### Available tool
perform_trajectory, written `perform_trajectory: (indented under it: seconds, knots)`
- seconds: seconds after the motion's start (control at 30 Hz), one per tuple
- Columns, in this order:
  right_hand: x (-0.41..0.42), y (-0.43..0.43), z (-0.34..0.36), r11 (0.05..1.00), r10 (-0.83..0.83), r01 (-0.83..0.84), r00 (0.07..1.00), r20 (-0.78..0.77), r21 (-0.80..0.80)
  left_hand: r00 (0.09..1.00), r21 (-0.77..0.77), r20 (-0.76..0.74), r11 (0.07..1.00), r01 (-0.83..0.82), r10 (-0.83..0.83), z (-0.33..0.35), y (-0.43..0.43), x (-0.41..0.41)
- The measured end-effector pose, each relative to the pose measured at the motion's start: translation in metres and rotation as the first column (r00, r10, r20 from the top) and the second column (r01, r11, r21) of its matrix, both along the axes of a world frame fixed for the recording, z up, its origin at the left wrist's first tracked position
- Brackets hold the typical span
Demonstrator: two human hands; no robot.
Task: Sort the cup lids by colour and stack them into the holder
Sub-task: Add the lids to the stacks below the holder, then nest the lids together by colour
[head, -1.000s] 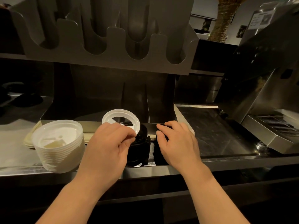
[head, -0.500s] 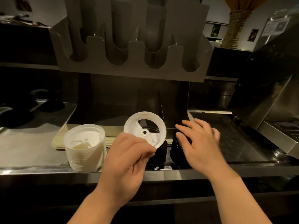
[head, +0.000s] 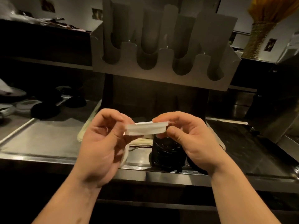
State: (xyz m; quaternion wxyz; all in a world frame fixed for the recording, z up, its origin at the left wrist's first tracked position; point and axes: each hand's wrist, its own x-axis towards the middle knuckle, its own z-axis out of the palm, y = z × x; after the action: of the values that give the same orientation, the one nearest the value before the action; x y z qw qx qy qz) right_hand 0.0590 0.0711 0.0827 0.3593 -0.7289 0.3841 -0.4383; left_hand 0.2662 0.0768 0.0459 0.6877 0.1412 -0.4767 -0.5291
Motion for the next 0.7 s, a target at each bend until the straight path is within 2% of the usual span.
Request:
perform_trajectory:
  seconds: [0.07,0.1,0.13,0.2,0.23,0.37,0.47,0.57,0.7]
  knots:
    - [0.021,-0.005,-0.001,1.0,0.018,-0.017,0.997,0.07,-0.015,0.998,0.072,-0.015,0.996,-0.061,0.063,0.007,-0.005,0.019]
    - [0.033,-0.009,-0.003,0.999,-0.004,0.008,0.996,0.093,-0.049,0.987,0.092,0.059,0.984,-0.153,0.148,0.008,-0.007,0.028]
    - [0.044,-0.012,-0.004,0.995,-0.038,0.048,0.994,0.101,-0.091,0.941,0.071,0.2,0.954,-0.292,0.273,0.007,-0.011,0.038]
    - [0.064,-0.019,-0.01,0.974,-0.131,0.137,0.99,0.045,-0.183,0.706,-0.095,0.504,0.845,-0.527,0.497,0.004,-0.017,0.056]
    - [0.072,-0.021,-0.015,0.956,-0.182,0.171,0.983,-0.023,-0.239,0.591,-0.18,0.589,0.803,-0.568,0.55,0.001,-0.019,0.064]
    - [0.097,-0.024,-0.044,0.853,-0.288,0.138,0.929,-0.233,-0.504,0.318,-0.398,0.73,0.754,-0.523,0.605,-0.011,-0.016,0.084]
    - [0.106,-0.023,-0.06,0.81,-0.348,0.124,0.888,-0.301,-0.573,0.176,-0.489,0.779,0.759,-0.429,0.601,-0.025,-0.016,0.092]
    - [0.11,-0.021,-0.069,0.84,-0.334,0.083,0.858,-0.39,-0.537,0.141,-0.475,0.815,0.788,-0.391,0.562,-0.04,-0.019,0.097]
    - [0.113,-0.02,-0.068,0.866,-0.321,0.052,0.821,-0.473,-0.498,0.196,-0.448,0.812,0.802,-0.395,0.55,-0.05,-0.022,0.099]
